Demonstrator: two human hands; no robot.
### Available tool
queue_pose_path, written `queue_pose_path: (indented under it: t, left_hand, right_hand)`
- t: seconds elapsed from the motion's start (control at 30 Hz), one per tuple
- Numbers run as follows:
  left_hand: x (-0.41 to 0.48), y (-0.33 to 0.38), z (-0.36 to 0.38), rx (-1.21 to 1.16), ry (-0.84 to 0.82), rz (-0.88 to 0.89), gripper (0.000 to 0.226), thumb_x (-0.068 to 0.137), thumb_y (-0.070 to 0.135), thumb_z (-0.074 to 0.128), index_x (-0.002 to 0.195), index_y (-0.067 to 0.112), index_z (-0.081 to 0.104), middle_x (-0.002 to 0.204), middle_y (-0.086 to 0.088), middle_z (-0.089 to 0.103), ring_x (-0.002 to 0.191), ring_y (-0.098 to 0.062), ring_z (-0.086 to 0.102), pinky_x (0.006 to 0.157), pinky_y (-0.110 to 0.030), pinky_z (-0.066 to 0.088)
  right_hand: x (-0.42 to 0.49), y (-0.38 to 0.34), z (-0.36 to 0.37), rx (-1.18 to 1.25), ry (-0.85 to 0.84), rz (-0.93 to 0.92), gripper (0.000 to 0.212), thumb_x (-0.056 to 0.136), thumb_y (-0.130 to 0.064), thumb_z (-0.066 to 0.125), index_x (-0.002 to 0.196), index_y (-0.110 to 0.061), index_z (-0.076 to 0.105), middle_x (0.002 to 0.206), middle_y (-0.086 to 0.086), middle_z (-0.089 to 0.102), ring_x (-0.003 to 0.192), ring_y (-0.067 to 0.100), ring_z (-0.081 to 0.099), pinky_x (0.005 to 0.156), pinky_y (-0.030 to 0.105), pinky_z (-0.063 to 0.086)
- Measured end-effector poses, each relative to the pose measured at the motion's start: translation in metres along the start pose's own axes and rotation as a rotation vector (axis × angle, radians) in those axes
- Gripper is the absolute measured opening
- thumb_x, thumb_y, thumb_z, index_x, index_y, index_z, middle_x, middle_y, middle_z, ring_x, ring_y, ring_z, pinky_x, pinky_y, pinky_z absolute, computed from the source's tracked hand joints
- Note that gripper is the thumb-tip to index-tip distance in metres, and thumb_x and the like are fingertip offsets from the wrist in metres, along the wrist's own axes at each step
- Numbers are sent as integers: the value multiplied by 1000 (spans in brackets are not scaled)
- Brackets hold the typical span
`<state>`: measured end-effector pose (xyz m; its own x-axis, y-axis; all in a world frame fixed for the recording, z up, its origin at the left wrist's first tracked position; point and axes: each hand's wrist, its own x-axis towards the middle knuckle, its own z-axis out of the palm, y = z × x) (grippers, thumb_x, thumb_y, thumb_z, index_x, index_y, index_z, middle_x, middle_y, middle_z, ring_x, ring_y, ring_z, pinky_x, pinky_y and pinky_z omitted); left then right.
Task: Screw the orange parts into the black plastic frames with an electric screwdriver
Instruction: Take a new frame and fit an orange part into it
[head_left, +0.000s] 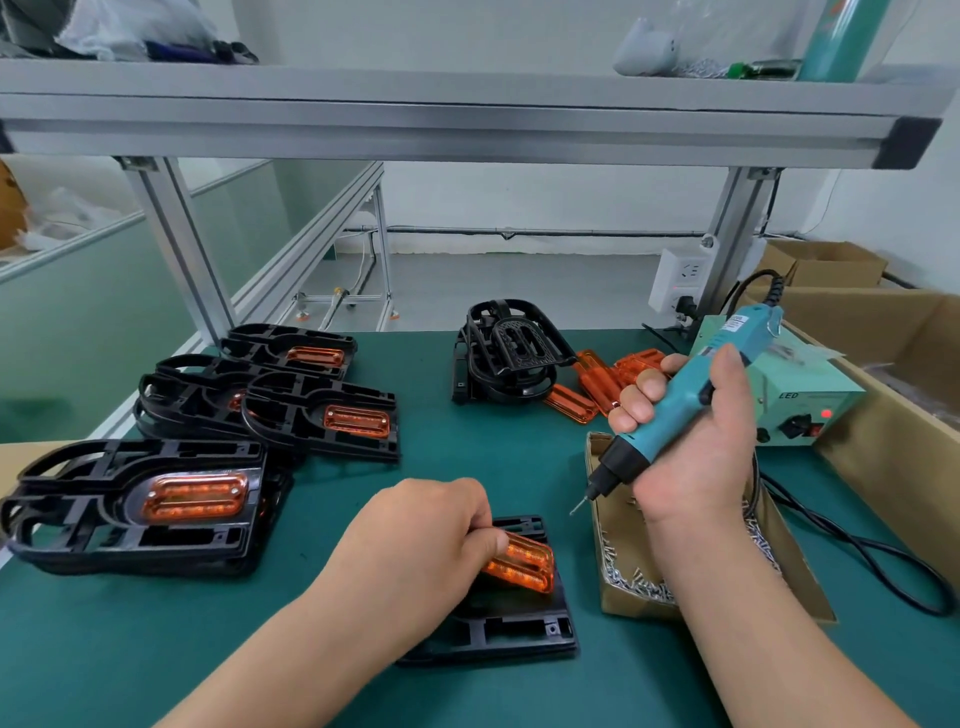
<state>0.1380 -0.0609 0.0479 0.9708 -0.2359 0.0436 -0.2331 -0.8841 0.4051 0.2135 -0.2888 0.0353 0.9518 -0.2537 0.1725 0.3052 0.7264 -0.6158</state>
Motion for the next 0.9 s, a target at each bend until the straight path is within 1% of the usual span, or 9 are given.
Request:
queue_pose_path:
  t: [0.17,0.33,0.43,0.5,0.57,0.6,0.7,0.8,0.9]
  left_hand:
    - [-3,2,3,291,-35,83,32,101,56,48,86,27,48,82,8,59,80,-15,59,75,-36,52]
    - [-4,-1,4,402,-84,150,36,98,58,47,85,25,47,83,8,56,84,-19,59,72,-36,50]
    - [-3,-3,4,358,-49,210,30,97,60,48,103,33,60,98,13,49,101,-14,49,83,-34,48]
    - [-1,-4,6,319,-48,262,33,97,61,50,121,41,60,115,16,41,115,-13,39,95,-32,42]
    - [1,-7,9,269,-99,278,35,99,58,53,130,43,57,133,17,38,128,-12,35,105,-34,38]
    - [2,-7,11,234,-130,280,34,99,55,55,131,43,56,136,18,40,129,-11,37,107,-34,38]
    - [5,-10,12,162,-168,292,30,99,50,59,128,43,56,129,23,45,123,-5,42,104,-31,42]
    - [5,-13,9,145,-176,314,29,97,50,62,124,43,57,125,23,47,119,0,41,103,-29,42]
    - [4,-12,8,158,-186,330,28,97,51,61,123,42,57,125,23,49,118,-1,42,103,-31,42]
  right_hand:
    - [0,0,-1,14,-3,10,38,103,-53,56,91,-17,59,77,1,48,61,15,45,55,26,41]
    - [1,0,-2,19,-8,11,39,104,-53,55,91,-17,60,77,2,49,61,15,44,56,26,40]
    - [1,1,-2,18,-10,10,39,103,-53,55,91,-17,60,77,2,48,61,16,45,55,27,41]
    - [2,0,-2,17,-11,3,38,103,-53,55,91,-17,59,76,2,47,61,16,44,55,27,41]
    - [2,-1,-2,24,-12,-6,38,103,-53,55,91,-17,59,77,2,47,61,16,44,55,26,40]
    - [2,-2,-2,26,-10,-9,38,103,-53,55,91,-17,59,77,2,48,61,15,44,55,26,40]
    - [3,-5,-3,28,10,-25,38,104,-52,54,91,-17,59,77,2,48,61,15,44,55,27,40]
    - [5,-10,-2,46,39,-44,37,101,-52,57,91,-16,58,77,2,46,61,16,44,56,27,40]
    - [6,-17,-2,63,78,-66,37,102,-51,57,92,-16,56,78,2,46,62,16,44,58,27,40]
